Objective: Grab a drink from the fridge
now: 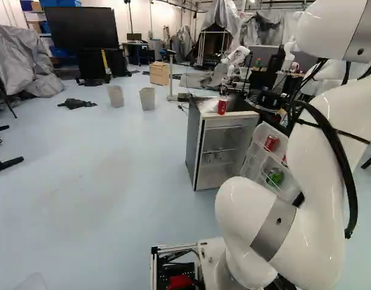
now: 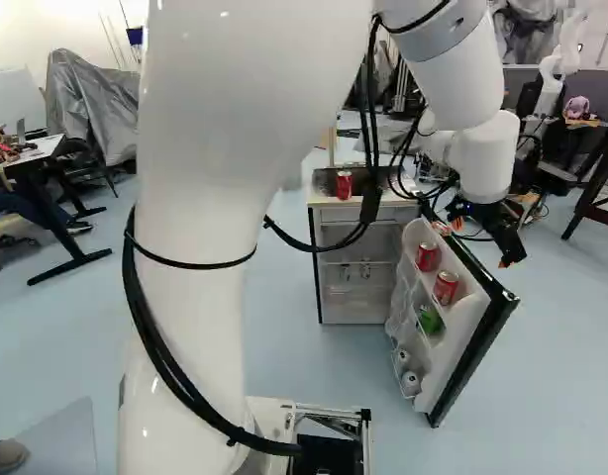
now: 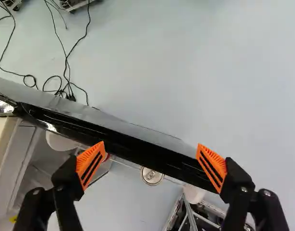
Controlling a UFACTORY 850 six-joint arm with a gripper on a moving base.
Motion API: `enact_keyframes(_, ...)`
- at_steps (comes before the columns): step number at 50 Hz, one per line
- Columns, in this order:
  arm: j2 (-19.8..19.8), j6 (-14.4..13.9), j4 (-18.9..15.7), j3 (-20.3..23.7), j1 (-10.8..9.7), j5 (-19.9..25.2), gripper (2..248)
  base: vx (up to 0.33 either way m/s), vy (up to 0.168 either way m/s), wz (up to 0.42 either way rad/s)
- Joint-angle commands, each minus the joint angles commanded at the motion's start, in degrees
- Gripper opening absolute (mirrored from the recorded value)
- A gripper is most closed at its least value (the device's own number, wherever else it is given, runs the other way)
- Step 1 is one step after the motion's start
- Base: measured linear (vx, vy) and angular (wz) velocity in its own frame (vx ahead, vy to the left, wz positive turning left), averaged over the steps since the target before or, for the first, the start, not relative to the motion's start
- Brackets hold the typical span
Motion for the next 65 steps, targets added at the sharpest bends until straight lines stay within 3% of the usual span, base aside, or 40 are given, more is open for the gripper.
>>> enact_keyframes(26, -6.71, 0.00, 0.29, -8.96, -1.01, -0.61, 247, 0.000, 0.000, 0.000)
enact_keyframes(46, -13.39, 0.00, 0.29, -15.88, -1.72, -3.60, 247, 0.000, 0.000, 0.000)
enact_keyframes(65, -14.86, 0.00, 0.29, -17.09, -1.81, -7.05, 247, 0.000, 0.000, 0.000)
